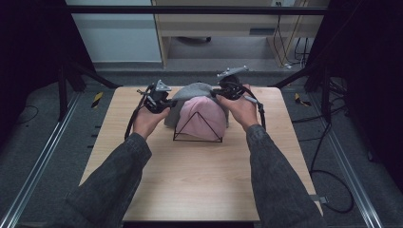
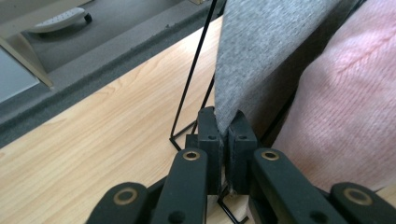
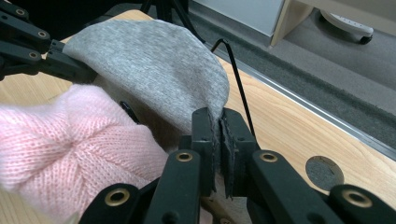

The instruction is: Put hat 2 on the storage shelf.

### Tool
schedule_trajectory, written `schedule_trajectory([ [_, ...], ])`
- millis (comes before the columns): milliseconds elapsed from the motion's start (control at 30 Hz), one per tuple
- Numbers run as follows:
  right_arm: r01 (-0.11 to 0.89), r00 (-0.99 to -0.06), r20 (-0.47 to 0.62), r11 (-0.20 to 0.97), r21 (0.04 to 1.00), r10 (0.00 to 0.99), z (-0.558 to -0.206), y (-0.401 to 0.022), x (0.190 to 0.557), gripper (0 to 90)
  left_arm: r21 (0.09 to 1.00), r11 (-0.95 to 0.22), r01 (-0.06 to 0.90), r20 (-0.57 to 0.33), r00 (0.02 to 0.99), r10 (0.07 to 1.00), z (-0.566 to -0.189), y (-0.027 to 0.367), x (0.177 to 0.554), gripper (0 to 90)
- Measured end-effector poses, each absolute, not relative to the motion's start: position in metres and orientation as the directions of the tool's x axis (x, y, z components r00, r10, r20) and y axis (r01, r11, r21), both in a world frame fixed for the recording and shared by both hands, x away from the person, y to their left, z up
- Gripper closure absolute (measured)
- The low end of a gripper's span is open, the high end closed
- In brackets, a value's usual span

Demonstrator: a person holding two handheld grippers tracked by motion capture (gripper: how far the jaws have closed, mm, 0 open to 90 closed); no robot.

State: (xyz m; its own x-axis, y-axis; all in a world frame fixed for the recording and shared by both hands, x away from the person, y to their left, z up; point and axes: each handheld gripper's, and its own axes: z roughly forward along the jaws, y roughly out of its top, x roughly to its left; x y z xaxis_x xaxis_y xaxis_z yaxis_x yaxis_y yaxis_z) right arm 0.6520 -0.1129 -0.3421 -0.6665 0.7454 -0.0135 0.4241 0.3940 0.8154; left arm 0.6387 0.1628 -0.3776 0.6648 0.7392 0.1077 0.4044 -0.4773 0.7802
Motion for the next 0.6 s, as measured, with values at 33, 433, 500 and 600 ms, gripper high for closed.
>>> schedule_trajectory([
  [33,0.425,-0.667,-0.014,0.396,0.814,0.745,-0.3425,-0.1131,0.6523,84.9,0.779,-0.476,0.408,0.104,0.664,0.74,-0.3785,0.1631,0.6387,86.0],
  [433,0.449,-0.644,-0.008,0.386,0.806,0.765,-0.3434,-0.1144,0.6523,59.3,0.778,-0.467,0.421,0.089,0.661,0.745,-0.3824,0.1642,0.6373,79.8],
  [500,0.448,-0.641,-0.007,0.381,0.809,0.768,-0.3412,-0.114,0.6503,51.8,0.778,-0.459,0.428,0.079,0.66,0.747,-0.3822,0.1642,0.6363,78.2],
  [600,0.432,-0.631,-0.018,0.371,0.822,0.776,-0.3359,-0.1141,0.646,43.4,0.787,-0.455,0.417,0.081,0.661,0.746,-0.379,0.1635,0.634,75.2],
])
